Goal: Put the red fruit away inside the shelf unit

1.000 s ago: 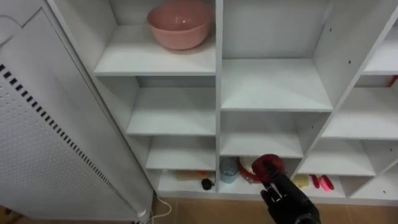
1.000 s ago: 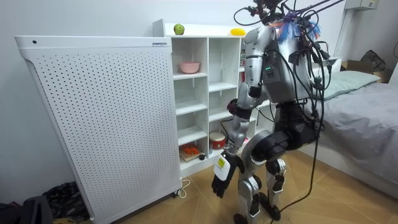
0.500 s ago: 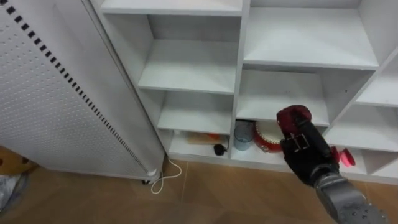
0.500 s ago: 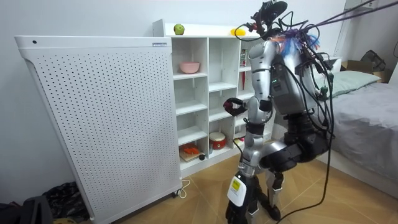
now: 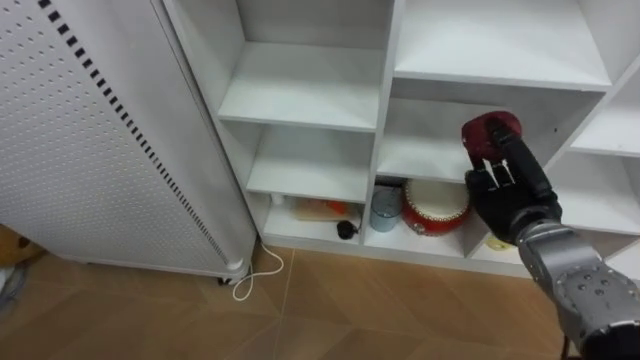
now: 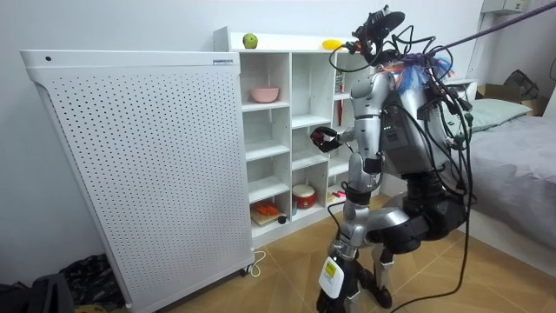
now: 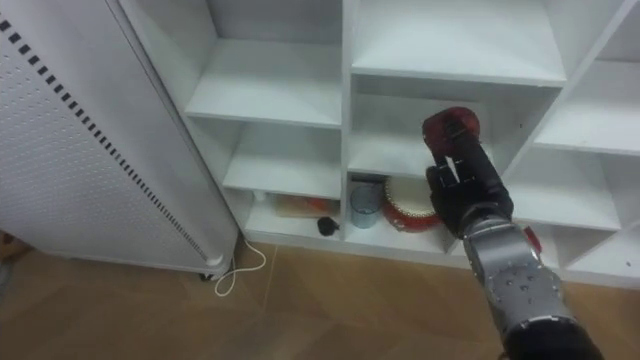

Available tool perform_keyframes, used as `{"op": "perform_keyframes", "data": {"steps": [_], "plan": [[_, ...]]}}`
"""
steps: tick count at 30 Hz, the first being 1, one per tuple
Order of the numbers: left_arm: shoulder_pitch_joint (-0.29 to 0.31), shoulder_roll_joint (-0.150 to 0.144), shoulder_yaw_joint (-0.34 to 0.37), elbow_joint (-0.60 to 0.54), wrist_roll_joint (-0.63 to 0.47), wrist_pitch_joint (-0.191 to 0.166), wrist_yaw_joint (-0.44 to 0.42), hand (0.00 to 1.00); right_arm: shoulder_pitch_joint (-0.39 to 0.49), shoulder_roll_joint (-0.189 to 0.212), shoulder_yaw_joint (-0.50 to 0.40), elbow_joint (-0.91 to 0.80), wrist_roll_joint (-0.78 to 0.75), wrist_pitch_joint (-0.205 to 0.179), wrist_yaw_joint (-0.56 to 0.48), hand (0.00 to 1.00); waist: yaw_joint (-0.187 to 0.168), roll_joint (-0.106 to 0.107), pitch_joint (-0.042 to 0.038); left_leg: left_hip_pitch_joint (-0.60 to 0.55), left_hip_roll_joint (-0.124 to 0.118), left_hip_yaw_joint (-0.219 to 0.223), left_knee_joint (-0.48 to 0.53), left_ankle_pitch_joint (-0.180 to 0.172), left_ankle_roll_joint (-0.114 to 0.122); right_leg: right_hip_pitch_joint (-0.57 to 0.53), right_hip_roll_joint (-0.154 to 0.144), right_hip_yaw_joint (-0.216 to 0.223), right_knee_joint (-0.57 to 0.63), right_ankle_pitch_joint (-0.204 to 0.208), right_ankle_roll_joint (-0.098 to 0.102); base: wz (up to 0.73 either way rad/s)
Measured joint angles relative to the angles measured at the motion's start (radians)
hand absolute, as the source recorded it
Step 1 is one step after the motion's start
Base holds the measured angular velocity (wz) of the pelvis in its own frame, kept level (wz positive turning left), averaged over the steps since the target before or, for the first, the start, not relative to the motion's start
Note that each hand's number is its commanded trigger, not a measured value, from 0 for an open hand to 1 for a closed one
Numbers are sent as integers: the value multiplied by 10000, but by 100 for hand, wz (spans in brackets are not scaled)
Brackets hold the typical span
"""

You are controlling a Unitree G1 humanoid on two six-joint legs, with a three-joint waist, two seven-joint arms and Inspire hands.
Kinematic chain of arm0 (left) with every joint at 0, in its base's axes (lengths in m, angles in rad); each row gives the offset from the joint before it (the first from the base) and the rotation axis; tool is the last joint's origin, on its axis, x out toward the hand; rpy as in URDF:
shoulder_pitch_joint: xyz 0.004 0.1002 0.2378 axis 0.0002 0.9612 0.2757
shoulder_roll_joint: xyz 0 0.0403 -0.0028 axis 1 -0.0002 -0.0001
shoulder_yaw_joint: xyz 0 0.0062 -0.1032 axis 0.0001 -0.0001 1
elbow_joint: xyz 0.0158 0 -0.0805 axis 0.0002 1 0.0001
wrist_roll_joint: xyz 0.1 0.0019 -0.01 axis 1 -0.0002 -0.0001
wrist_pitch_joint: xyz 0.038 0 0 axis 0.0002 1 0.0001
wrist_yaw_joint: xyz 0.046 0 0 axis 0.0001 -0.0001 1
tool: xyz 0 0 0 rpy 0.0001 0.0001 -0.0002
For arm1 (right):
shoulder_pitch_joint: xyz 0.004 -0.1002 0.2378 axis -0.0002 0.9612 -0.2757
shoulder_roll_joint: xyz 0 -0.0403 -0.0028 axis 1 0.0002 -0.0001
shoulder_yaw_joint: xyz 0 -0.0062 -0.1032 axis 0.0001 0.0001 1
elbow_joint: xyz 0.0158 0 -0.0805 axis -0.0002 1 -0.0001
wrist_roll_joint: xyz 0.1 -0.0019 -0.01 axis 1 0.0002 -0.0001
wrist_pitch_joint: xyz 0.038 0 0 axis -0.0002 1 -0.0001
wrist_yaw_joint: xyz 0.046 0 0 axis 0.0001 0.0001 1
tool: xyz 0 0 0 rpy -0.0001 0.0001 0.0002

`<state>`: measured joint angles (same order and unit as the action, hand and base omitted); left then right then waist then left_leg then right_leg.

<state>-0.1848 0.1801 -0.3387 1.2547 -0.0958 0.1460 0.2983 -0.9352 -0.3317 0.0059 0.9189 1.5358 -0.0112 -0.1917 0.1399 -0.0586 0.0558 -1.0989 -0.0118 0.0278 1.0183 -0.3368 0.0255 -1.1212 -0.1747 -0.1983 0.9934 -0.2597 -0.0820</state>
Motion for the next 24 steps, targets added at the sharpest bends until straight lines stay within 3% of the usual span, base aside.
{"op": "perform_keyframes", "data": {"steps": [1,2,24], "plan": [[1,0,0,1,0,0,0,0,-1,-3,-3,-19,-1,-55,-92,100,-13,-23,-1,-26,1,-10,28,-9,10,-8,1,-9,8,-1,3,0],[1,0,0,1,0,0,-1,0,-1,-6,-3,-21,0,-91,-138,2,-15,-27,-4,-44,1,-14,44,-13,15,-17,1,-16,11,0,5,0],[236,144,1,-183,19,-37,32,0,-3,-204,-9,-475,-111,-232,-1766,0,-16,-231,-20,-71,-6,-1,276,-137,84,-27,2,30,146,-39,85,0]]}}
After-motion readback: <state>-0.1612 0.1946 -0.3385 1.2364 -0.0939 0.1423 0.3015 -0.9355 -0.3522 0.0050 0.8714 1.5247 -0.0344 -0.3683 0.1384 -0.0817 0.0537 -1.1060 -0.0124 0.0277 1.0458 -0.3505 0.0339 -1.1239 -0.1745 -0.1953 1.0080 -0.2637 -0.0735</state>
